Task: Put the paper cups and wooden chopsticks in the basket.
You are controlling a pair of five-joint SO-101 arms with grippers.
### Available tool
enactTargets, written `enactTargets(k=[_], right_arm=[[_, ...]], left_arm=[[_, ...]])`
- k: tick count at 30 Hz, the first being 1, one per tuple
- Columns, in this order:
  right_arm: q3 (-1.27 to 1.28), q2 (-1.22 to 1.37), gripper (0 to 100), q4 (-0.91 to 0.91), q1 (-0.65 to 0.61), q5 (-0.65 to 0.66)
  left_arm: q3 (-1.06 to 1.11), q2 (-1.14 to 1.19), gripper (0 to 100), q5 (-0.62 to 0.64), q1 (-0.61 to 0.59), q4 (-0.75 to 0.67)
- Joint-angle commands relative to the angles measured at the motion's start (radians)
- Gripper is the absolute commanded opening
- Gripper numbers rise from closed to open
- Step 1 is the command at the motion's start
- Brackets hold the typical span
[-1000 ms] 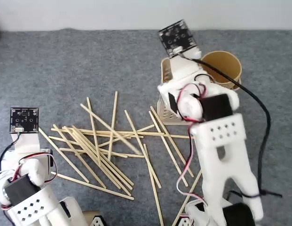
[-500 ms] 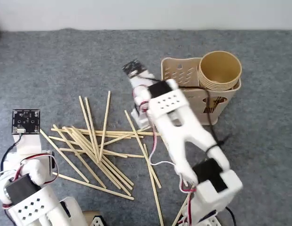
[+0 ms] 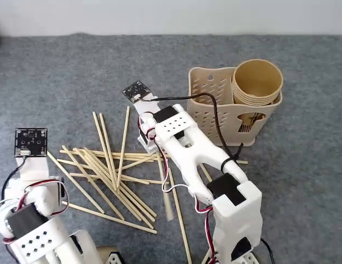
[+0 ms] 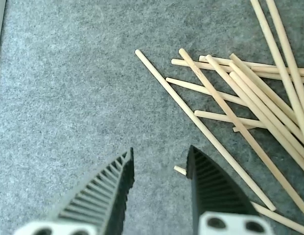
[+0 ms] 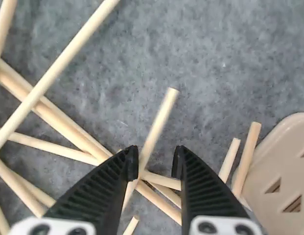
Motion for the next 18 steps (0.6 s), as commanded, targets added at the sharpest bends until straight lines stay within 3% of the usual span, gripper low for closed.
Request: enactTargets(k=[1,10,15,18], right_arm=[[-0.051,-0.008,13.6,-0.01,-0.008,-0.008],[-0.087,-0.004,13.1,0.071,-0.048,-0.012],[-0.089,-0.01,0.2,0.073,-0.045,-0.006],[-0.1,-0.013,0.9,0.099,-0.044,-0.005]], left_arm=[[-0.007,-0.012,17,-0.006,0.002,-0.02],[-0.007,-0.012,17,-0.006,0.002,-0.02],[-0.007,-0.012,17,-0.006,0.002,-0.02],[-0.007,-0.012,17,-0.006,0.002,-0.02]])
